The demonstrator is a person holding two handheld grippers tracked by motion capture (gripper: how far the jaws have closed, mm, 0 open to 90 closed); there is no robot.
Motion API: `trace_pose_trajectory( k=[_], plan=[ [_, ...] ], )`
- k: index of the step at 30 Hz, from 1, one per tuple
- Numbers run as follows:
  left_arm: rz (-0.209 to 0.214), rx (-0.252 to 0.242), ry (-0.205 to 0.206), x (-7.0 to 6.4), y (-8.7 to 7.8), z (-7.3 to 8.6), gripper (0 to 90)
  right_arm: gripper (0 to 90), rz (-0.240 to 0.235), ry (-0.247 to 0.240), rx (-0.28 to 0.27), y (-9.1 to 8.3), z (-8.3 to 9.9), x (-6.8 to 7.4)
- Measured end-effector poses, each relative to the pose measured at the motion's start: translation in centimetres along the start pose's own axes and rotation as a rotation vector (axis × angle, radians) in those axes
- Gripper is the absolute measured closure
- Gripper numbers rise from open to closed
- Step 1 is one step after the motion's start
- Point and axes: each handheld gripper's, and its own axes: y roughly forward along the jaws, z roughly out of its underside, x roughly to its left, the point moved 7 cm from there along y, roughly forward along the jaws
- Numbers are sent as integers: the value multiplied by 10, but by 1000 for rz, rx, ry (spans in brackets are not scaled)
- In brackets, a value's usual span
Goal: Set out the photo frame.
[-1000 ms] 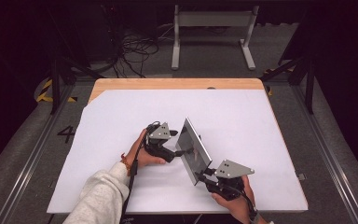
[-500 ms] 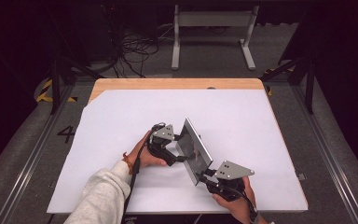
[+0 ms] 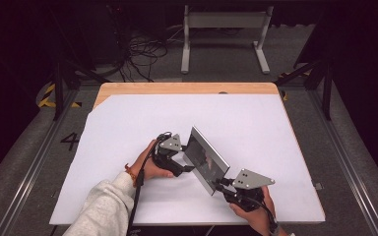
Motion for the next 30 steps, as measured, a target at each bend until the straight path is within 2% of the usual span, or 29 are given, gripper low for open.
trace_pose_trajectory(
  k=[2,7,10,16,17,18,21,30],
  plan=[
    [-9,-1,-12,-2,-2,2,247,775,0,-1,-1,-1,0,-1],
    [-42,10,4,-9,-6,7,258,784,10,-12,-1,-1,2,-5],
    [-40,12,-4,-11,-8,8,265,784,9,-8,2,-1,2,-6],
    [-69,31,13,-17,-13,11,282,779,10,-4,6,-4,4,-9],
    [-74,18,11,-17,-14,10,280,782,8,-4,8,-4,4,-9],
    [-82,-20,1,-15,-16,6,274,783,3,-10,11,-6,5,-9],
    [-86,-65,2,-15,-17,-1,262,785,2,-8,11,-10,5,-9],
    [-104,-103,11,-13,-17,-8,311,794,5,-4,-1,-10,4,-9]
  ],
)
